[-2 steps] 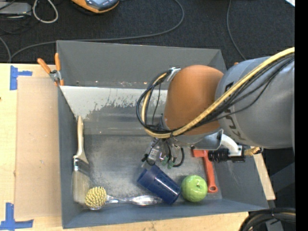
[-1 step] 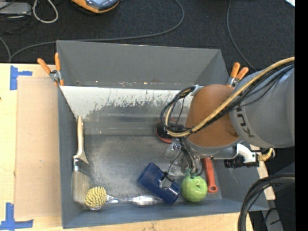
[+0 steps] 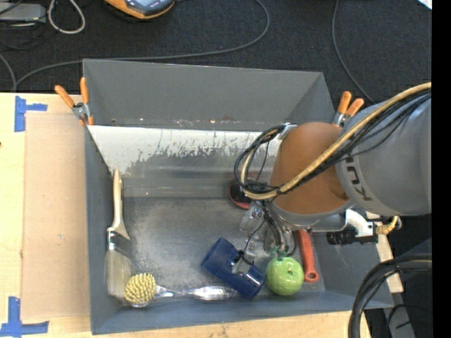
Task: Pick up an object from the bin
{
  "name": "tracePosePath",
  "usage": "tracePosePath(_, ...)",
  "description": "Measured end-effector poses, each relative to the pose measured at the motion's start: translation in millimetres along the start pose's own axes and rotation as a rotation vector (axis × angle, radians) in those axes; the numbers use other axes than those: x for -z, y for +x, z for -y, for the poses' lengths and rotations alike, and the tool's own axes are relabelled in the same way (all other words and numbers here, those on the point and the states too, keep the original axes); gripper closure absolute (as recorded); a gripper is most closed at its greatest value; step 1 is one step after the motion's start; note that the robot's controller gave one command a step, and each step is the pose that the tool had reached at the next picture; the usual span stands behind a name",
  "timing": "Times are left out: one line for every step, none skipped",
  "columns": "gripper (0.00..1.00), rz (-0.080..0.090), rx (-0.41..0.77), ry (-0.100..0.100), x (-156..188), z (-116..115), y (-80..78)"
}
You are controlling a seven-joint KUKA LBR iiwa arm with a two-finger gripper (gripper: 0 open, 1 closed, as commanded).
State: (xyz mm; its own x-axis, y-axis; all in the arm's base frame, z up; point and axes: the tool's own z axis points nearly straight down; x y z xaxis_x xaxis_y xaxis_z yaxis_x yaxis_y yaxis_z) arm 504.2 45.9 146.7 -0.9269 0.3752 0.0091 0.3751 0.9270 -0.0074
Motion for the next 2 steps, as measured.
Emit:
tracePosePath(0.00, -0.004, 0.251, 0.002, -15.7, -18.3, 13.1)
tracePosePath(1.00, -0.001, -0.187, 0.000, -57.7, 14.1, -5.6)
